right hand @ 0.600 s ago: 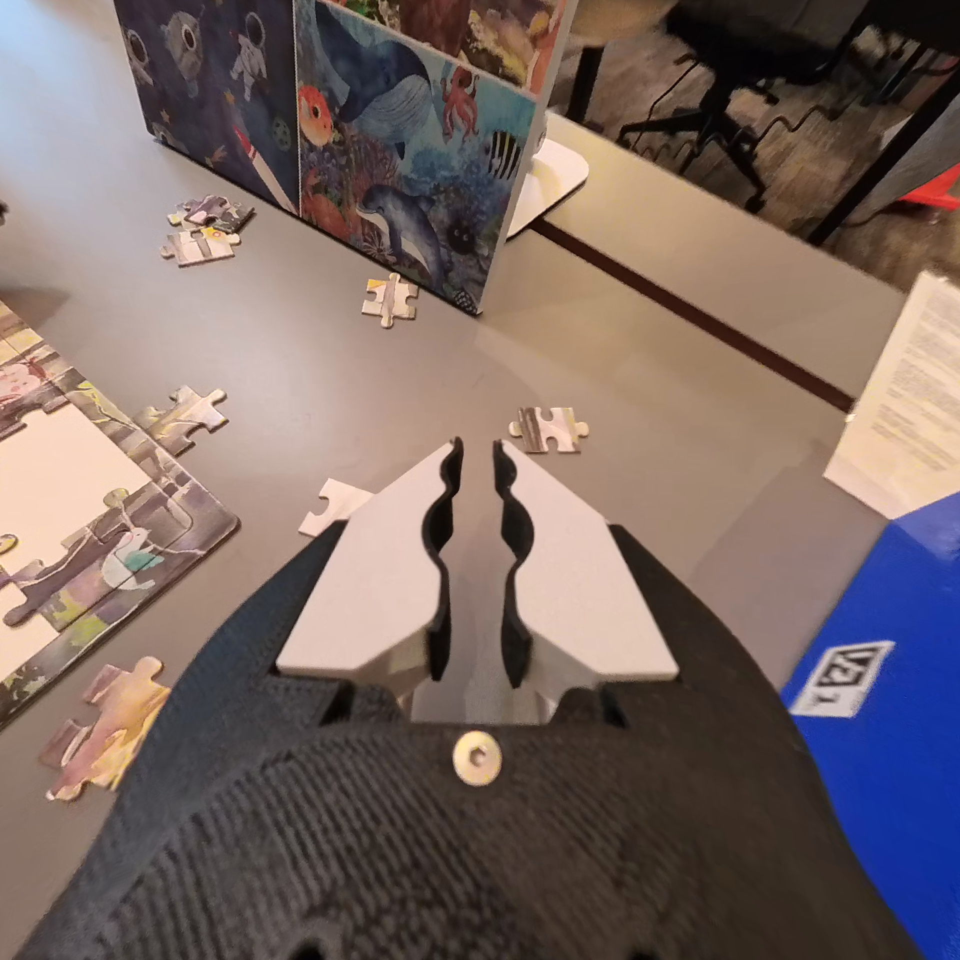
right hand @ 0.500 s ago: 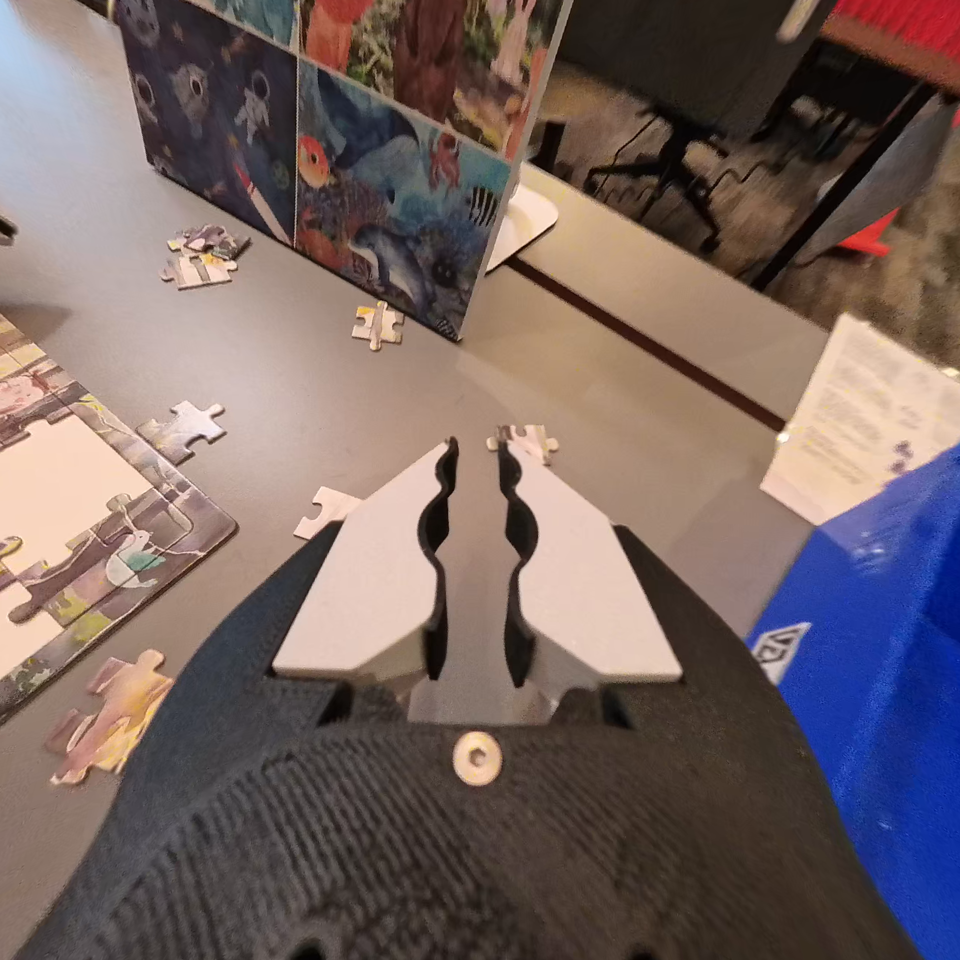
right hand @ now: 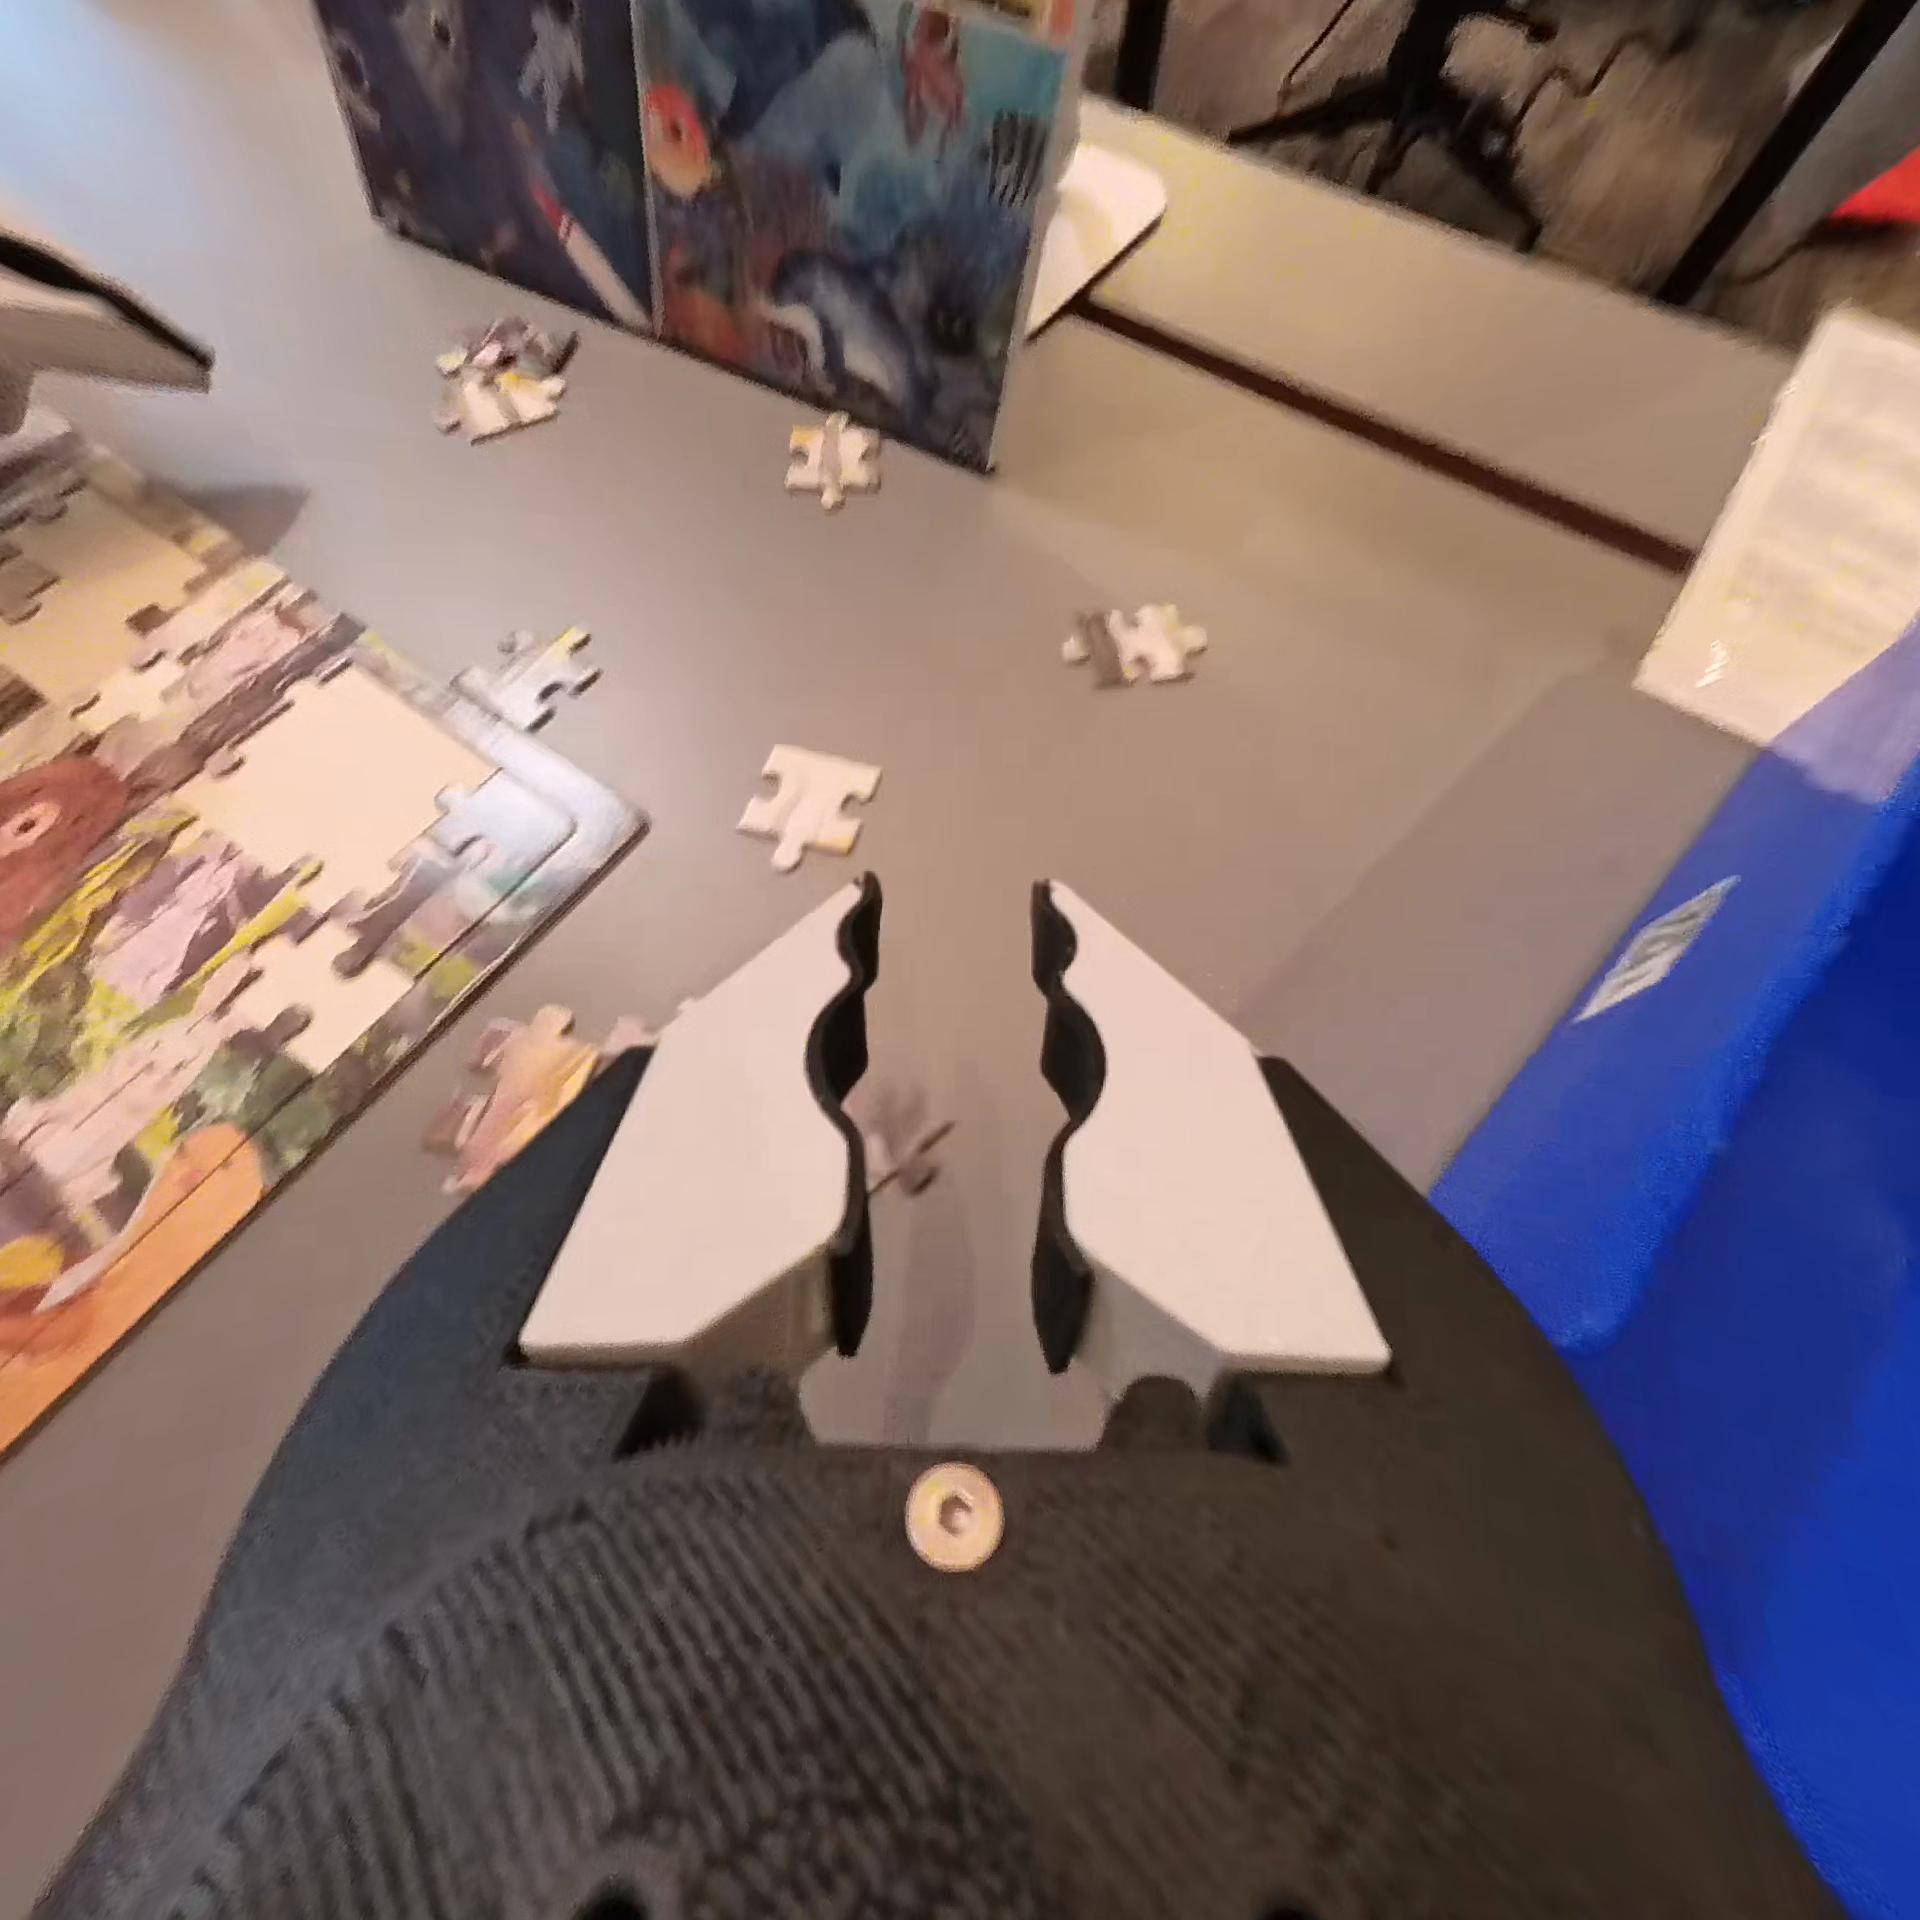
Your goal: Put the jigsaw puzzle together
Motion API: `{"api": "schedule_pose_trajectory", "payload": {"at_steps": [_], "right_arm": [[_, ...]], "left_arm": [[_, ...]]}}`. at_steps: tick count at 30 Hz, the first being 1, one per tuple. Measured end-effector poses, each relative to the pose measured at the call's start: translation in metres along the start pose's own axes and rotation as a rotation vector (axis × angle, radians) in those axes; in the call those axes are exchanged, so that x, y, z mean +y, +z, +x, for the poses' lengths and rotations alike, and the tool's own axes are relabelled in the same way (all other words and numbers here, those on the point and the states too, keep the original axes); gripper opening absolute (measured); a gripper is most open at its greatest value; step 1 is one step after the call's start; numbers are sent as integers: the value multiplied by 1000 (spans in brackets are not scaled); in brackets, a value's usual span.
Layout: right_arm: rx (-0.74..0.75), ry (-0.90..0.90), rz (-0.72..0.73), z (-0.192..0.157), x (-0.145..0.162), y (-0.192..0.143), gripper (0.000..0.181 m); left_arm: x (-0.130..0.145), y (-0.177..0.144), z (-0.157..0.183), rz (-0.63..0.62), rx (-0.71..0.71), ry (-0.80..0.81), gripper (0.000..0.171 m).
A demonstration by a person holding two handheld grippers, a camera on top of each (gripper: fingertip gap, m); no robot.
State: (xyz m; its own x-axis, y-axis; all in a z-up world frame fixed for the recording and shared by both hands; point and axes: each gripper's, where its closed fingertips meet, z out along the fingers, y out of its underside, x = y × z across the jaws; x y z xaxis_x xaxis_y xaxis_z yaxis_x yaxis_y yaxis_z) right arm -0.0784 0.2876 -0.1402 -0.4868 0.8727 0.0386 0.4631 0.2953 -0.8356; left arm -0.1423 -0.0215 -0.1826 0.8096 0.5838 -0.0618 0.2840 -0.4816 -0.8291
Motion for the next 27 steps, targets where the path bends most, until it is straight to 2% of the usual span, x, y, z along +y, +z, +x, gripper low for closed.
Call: {"api": "schedule_pose_trajectory", "payload": {"at_steps": [3, 8, 10, 13, 16, 19, 21, 24, 27], "right_arm": [[-134, 38, -92, -24, 32, 5, 34], [-152, 27, -224, -27, 71, 14, 51], [-154, 35, -233, -27, 72, 12, 52], [-190, 57, -320, -35, 81, -3, 52], [-342, 64, -372, -65, 86, -20, 47], [-487, 46, -226, -97, 63, -24, 44], [-407, 22, -130, -85, 50, -18, 44], [-174, 5, -138, -42, 57, -3, 46], [-154, 48, -185, -36, 71, 3, 59]], "left_arm": [[0, 0, -1, -3, 10, -21, 1], [2, 2, 0, -18, 4, -6, 1], [3, 2, 0, -22, 1, 0, 1], [3, 2, 0, -23, 3, -4, 2], [2, 2, 0, -16, 6, -8, 2], [3, 2, 1, -23, 4, -1, 2], [3, 3, 1, -28, 0, 8, 2], [3, 3, 1, -29, -3, 11, 1], [3, 3, 0, -25, -1, -3, 2]]}}
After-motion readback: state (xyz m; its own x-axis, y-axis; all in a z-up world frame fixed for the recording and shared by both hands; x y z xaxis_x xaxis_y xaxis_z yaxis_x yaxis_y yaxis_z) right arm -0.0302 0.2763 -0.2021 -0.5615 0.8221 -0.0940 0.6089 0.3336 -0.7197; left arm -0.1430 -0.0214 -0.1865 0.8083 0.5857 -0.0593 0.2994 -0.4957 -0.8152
